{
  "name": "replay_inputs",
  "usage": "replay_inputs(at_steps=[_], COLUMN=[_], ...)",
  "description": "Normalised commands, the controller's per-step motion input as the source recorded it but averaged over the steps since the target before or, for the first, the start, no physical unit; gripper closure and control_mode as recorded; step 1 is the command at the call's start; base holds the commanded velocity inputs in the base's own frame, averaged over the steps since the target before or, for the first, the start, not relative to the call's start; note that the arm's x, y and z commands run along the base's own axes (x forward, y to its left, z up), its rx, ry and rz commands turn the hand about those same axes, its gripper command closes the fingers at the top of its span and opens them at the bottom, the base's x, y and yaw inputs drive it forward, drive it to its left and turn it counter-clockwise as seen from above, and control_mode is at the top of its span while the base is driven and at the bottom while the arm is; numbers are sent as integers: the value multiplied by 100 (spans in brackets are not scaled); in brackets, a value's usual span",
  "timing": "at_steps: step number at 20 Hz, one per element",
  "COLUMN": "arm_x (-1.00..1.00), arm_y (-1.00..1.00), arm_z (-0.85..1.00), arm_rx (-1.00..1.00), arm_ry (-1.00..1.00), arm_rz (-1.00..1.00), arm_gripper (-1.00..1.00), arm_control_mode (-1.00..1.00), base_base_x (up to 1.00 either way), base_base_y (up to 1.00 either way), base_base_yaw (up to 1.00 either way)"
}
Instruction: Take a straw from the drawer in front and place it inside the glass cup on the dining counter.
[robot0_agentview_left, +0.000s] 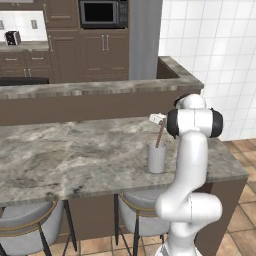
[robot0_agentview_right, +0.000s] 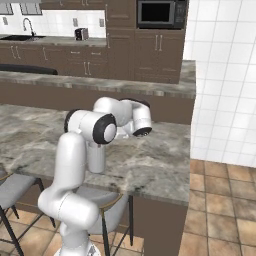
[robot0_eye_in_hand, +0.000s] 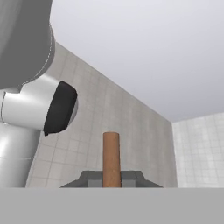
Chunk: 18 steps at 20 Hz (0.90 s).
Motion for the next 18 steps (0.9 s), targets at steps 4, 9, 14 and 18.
replay_inputs(at_steps=[4, 9, 14, 18], arm_x=[0, -37, -36, -5], arm_y=[0, 0, 4, 0], arm_z=[-20, -23, -19, -3], arm_rx=[0, 0, 0, 0], arm_ry=[0, 0, 0, 0], arm_rz=[0, 0, -1, -2], arm_gripper=[100, 100, -100, -100], arm_control_mode=[-100, -100, -100, -100], base_base_x=[0, 0, 0, 0], base_base_y=[0, 0, 0, 0], base_base_yaw=[0, 0, 0, 0])
